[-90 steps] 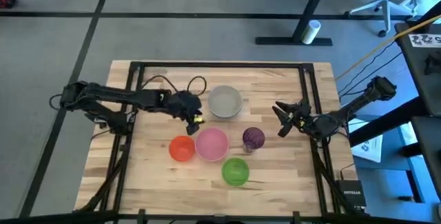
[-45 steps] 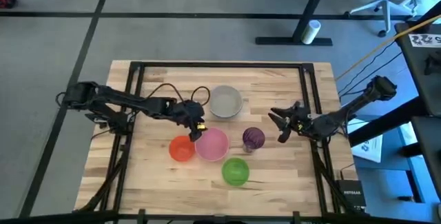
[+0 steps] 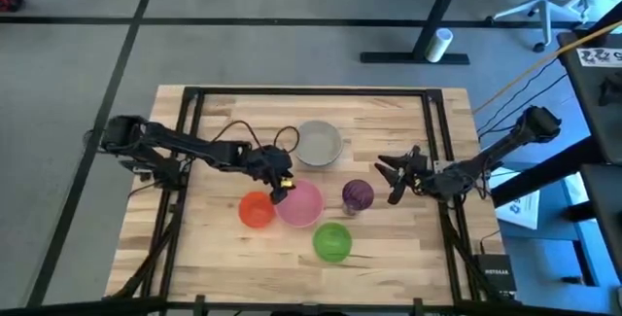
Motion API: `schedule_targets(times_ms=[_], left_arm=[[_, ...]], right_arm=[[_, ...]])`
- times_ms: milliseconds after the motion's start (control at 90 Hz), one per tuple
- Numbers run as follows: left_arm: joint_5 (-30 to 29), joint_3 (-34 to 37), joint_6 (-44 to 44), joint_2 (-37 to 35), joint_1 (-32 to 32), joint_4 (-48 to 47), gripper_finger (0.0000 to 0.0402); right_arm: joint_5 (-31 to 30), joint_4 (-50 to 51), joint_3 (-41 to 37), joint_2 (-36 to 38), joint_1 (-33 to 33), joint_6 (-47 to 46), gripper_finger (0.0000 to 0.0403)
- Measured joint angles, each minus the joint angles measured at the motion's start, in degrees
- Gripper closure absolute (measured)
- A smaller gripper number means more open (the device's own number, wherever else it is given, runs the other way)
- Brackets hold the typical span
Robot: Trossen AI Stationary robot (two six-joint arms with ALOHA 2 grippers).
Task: Nest bowls inside each other
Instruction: Stack the pink bowl on top of the gray bowl
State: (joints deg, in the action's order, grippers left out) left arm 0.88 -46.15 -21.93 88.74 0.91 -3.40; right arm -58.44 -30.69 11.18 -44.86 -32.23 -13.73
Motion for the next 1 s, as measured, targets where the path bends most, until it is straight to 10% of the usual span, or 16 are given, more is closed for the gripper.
schedule_targets(times_ms=[311, 567, 1000], left_arm=[[0.0, 0.1, -0.8, 5.1, -1.6, 0.7, 0.0233], [0.2, 0.0, 1.7, 5.0, -2.6, 0.9, 0.0388], [-6.0, -7.6, 8.7, -3.1, -4.0, -8.9, 0.0401]], right_arm=[[0.6, 15.4, 12.0, 0.0, 0.0, 6.4, 0.0288], [0.2, 20.7, 13.7, 0.0, 0.0, 3.0, 0.0288], [-0.1, 21.8, 13.7, 0.0, 0.0, 2.1, 0.0288]])
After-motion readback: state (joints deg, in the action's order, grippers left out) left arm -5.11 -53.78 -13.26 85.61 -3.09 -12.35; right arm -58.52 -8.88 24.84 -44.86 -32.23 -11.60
